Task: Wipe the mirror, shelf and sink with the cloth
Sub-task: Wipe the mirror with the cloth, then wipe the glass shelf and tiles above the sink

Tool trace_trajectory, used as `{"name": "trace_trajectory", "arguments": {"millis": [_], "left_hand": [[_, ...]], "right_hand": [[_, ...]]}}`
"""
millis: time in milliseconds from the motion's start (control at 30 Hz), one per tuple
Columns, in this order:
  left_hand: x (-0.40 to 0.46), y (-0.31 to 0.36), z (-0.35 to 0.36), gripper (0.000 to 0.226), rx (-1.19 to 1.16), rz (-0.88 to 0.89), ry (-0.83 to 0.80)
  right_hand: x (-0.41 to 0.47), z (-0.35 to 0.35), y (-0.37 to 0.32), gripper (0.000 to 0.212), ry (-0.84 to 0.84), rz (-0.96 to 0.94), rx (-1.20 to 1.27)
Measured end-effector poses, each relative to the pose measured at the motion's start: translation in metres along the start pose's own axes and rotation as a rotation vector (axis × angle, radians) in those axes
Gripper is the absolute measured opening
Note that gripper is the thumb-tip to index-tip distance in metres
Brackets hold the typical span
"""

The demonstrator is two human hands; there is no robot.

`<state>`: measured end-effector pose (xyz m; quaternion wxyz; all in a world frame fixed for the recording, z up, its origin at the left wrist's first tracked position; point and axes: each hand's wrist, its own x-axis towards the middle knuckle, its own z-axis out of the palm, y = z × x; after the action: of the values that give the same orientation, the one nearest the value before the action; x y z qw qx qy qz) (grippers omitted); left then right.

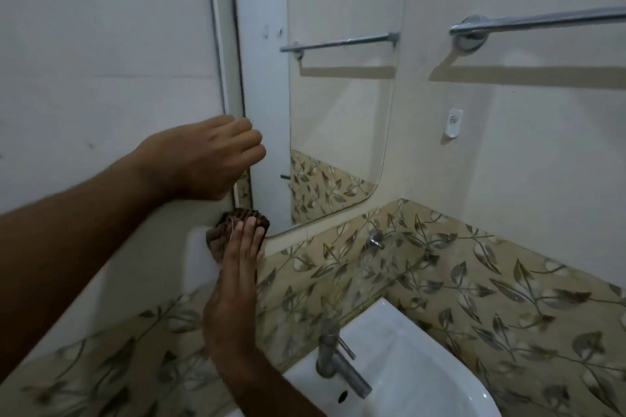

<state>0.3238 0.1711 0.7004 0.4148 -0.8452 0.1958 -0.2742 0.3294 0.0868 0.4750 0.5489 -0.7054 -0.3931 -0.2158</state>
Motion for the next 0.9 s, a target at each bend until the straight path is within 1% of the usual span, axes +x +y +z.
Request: {"name": "trace_trajectory", "arguments": {"millis": [33, 67, 100, 167, 200, 267, 333, 400, 467, 533, 633, 733, 800, 900], "left_hand": [[0.002, 0.001, -0.005, 0.005, -0.028, -0.024, 0.0], [0.001, 0.005, -0.009, 0.002, -0.084, -0.086, 0.015], [-0.004, 0.011, -0.009, 0.005, -0.16, -0.182, 0.05], [-0.024, 0.034, 0.0, 0.018, -0.314, -0.363, 0.107], [-0.036, 0.052, 0.004, 0.023, -0.385, -0.414, 0.109], [-0.063, 0.097, 0.008, 0.026, -0.547, -0.447, 0.06], [-0.086, 0.142, 0.014, 0.028, -0.713, -0.499, 0.005], [-0.103, 0.179, 0.021, 0.03, -0.827, -0.598, -0.082], [-0.121, 0.206, 0.032, 0.023, -0.876, -0.705, -0.173], [-0.135, 0.221, 0.034, 0.02, -0.915, -0.857, -0.193], [-0.143, 0.227, 0.035, 0.021, -0.936, -1.068, -0.1], [-0.151, 0.247, 0.022, 0.016, -0.96, -1.286, -0.038], [-0.152, 0.292, 0.013, 0.019, -0.925, -1.465, -0.088], [-0.154, 0.312, 0.001, 0.02, -0.855, -1.598, -0.003]], "right_hand": [[-0.002, -0.01, 0.002, 0.088, -0.047, -0.053, -0.165], [-0.006, -0.016, 0.009, 0.09, -0.094, -0.083, -0.248], [-0.006, -0.024, 0.014, 0.094, -0.118, -0.085, -0.3], [0.0, -0.042, 0.024, 0.095, -0.155, -0.004, -0.308], [0.003, -0.052, 0.029, 0.095, -0.19, 0.048, -0.276], [0.003, -0.073, 0.041, 0.095, -0.329, 0.074, -0.289], [-0.001, -0.09, 0.058, 0.086, -0.45, 0.093, -0.322], [-0.006, -0.098, 0.076, 0.075, -0.551, 0.105, -0.371], [-0.017, -0.097, 0.09, 0.071, -0.642, 0.111, -0.408], [-0.021, -0.097, 0.093, 0.072, -0.688, 0.139, -0.408], [-0.019, -0.097, 0.086, 0.067, -0.663, 0.148, -0.451], [-0.03, -0.091, 0.068, 0.066, -0.59, 0.073, -0.446], [-0.062, -0.085, 0.062, 0.064, -0.731, -0.022, -0.345], [-0.085, -0.06, 0.025, 0.056, -0.832, -0.149, -0.201]]}}
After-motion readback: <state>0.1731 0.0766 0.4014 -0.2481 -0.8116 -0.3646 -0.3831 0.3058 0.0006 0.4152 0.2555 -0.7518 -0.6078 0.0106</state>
